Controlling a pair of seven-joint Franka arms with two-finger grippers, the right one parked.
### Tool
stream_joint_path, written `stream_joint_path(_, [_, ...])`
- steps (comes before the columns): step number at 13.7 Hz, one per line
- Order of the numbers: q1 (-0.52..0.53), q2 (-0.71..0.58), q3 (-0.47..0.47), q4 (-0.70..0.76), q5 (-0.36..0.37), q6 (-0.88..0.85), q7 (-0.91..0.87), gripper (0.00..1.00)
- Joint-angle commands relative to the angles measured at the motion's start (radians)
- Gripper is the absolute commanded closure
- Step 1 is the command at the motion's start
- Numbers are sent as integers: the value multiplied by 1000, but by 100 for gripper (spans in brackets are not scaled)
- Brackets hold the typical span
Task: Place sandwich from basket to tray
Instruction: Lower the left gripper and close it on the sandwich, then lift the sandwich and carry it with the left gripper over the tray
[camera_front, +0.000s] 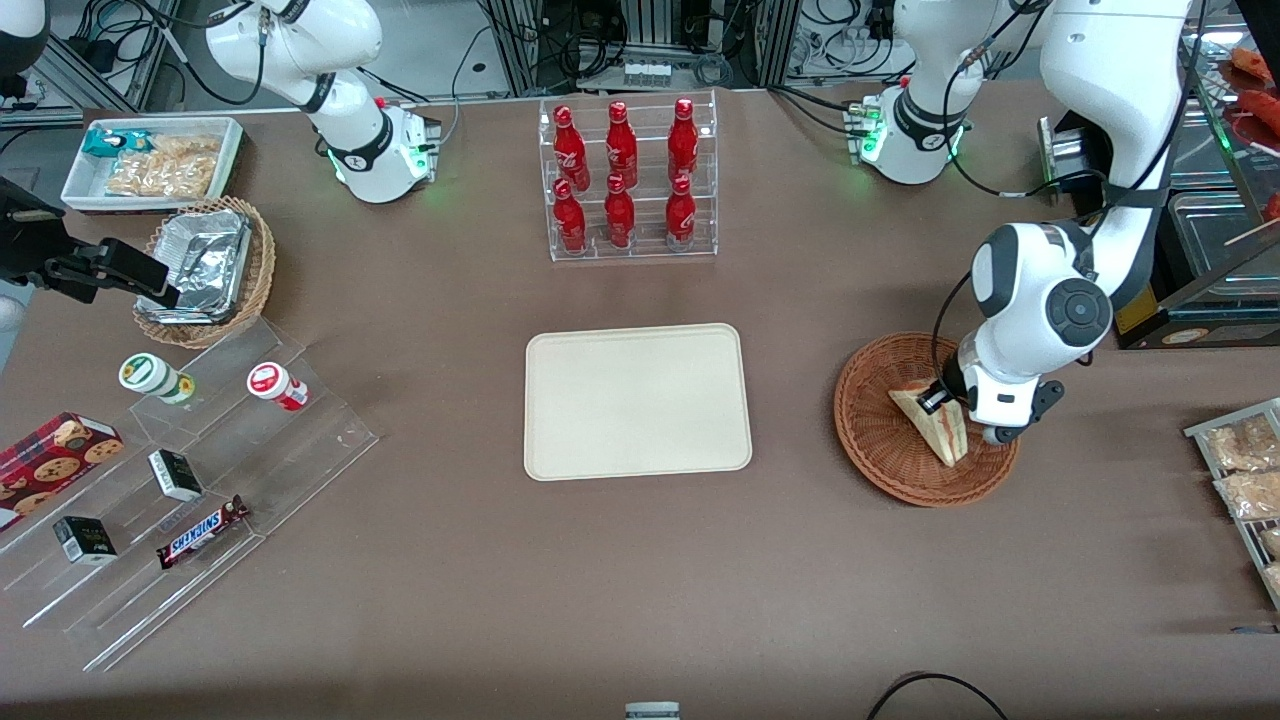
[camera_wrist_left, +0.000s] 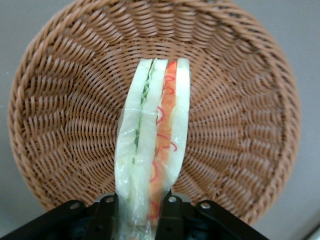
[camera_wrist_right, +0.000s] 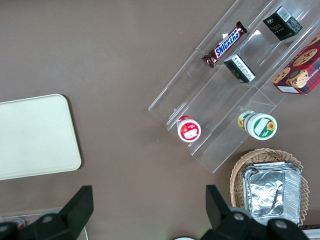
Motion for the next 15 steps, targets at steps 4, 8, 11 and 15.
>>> stream_joint_path(4, [-105,-17,-15,188,-6,-346,301,89])
stream_joint_path(8, [-285,58,-17,254,-7,-342,199,90])
stream_joint_path(11, [-386,155,-17,375,-7,-348,73,90])
stream_joint_path(15, [-497,293,-17,556,-21,-342,-120,90])
